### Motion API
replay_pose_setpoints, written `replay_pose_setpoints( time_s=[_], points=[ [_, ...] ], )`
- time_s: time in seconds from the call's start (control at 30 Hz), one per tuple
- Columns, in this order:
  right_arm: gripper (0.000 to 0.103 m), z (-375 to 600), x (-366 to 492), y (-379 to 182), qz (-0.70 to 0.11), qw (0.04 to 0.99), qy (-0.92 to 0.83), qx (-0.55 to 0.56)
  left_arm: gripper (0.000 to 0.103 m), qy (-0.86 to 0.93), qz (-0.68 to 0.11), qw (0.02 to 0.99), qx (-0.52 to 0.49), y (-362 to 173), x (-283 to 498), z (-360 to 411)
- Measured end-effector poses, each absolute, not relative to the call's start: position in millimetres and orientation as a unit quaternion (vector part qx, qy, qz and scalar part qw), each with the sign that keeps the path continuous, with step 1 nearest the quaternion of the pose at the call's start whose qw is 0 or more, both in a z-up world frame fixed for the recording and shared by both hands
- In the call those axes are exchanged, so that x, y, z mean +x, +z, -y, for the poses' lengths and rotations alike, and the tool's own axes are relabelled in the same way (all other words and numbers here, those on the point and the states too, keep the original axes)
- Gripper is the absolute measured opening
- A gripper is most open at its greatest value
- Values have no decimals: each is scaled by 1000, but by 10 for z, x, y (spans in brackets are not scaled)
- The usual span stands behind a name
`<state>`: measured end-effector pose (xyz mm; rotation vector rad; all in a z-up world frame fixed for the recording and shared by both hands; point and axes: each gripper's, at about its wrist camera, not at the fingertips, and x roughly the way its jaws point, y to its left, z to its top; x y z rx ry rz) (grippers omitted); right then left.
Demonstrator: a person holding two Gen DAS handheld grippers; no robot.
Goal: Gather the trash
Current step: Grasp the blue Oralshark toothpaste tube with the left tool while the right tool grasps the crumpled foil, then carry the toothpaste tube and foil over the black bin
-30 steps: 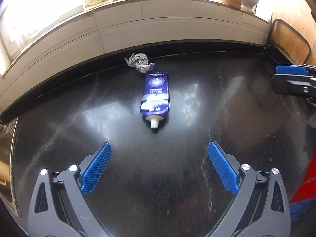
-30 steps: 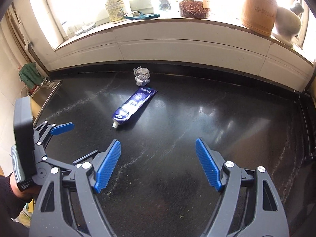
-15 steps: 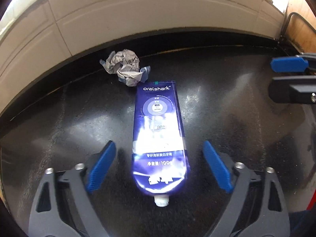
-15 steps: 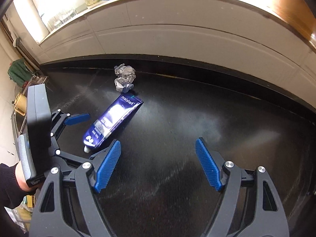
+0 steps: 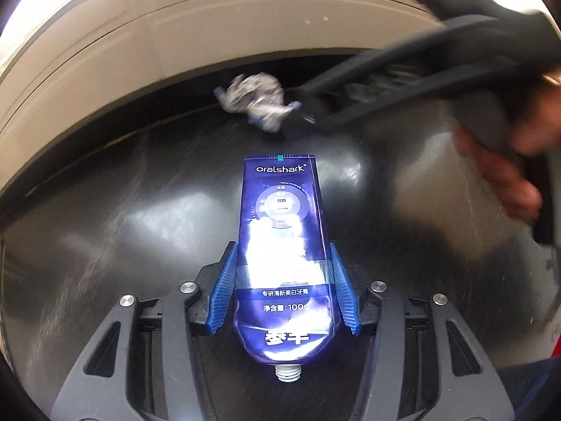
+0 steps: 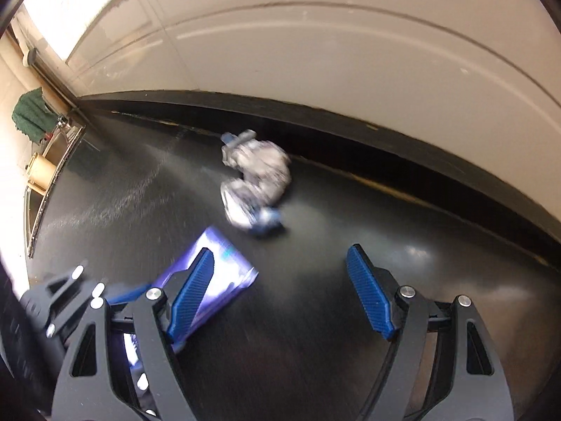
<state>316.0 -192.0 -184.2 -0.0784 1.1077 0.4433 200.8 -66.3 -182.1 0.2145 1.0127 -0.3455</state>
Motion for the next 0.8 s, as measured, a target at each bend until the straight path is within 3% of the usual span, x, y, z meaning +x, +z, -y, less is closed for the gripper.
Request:
replay_pose_setpoints(
  time_s=[0.13, 0.2, 0.27, 0.37, 0.8],
  points=[
    [74, 1685, 3325, -1859, -500, 837, 213, -63, 50, -141, -490, 855, 91, -1798, 1881, 415],
    [65, 1605, 3358, -1863, -492, 841, 213, -76, 50, -126, -494, 856, 82, -1793, 1851, 323],
    [37, 1560, 3358, -1857, -485, 845, 209, -86, 50, -111, -497, 857, 72, -1773, 1825, 238],
    [32, 1581, 3286, -1830, -491, 842, 210, -76, 50, -94, -494, 862, 61, -1712, 1766, 160],
    [32, 1863, 1750, -1307, -484, 847, 212, -60, 50, -49, -468, 881, 44, -1212, 992, 40]
  ],
)
